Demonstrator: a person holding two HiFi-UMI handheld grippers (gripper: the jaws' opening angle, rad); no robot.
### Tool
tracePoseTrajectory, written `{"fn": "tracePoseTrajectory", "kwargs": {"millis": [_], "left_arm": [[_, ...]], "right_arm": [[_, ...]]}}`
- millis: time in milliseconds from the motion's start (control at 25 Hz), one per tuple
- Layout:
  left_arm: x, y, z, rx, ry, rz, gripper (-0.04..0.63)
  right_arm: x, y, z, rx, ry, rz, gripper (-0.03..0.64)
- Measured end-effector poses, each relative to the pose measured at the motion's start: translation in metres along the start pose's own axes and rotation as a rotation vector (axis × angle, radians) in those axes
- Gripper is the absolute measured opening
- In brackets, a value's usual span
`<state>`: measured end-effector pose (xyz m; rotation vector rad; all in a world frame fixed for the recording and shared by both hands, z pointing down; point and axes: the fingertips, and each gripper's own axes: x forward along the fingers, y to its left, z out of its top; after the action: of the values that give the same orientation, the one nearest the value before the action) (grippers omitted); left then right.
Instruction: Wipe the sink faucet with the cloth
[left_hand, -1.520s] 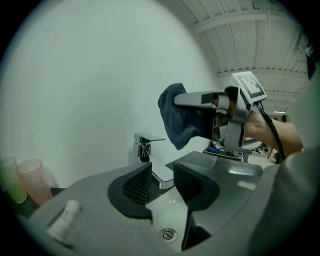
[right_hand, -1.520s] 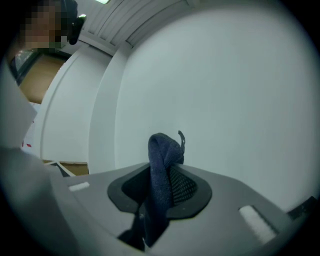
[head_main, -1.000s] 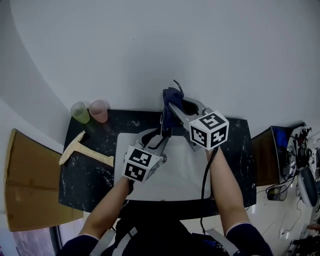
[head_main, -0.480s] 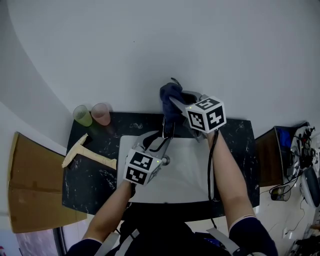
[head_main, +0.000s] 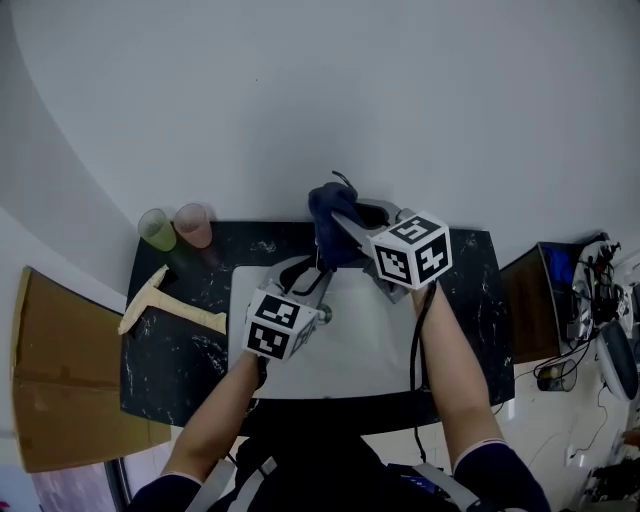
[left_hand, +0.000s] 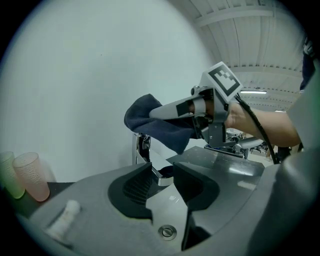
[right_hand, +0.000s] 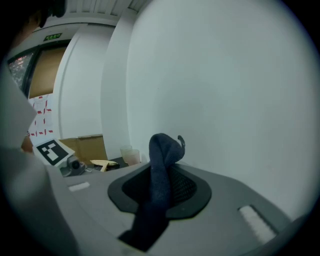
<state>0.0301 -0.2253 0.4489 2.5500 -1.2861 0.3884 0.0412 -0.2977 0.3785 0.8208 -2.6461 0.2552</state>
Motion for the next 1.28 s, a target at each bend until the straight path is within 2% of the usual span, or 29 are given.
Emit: {"fn": "tracePoseTrajectory", "kwargs": {"millis": [200,560,760,1280], "left_arm": [[-0.003,-0.003,-0.006,0.017,0.017,0.002,0.137],[-0.016,-0.006,-0.03,0.002,0.059,-0.002,0.137],[-0.018,-0.002,-0.025,0.004,0.049,0.002,0.137],[-0.001,-0.007,-0.016,0.028,0.05,-0.037,0.129]], "right_arm": [[-0.025,0.019,-0.013,0.002,-0.027,-0.004,0.086],[-0.03,0.04,-0.055,0.106,-0.011,0.041,0.086],[-0.013,0.027,-0.074,0.133,0.058,0.013,0.087],[0.01,-0.025,-0.069,0.175,0.049,-0.066,0.087]]}}
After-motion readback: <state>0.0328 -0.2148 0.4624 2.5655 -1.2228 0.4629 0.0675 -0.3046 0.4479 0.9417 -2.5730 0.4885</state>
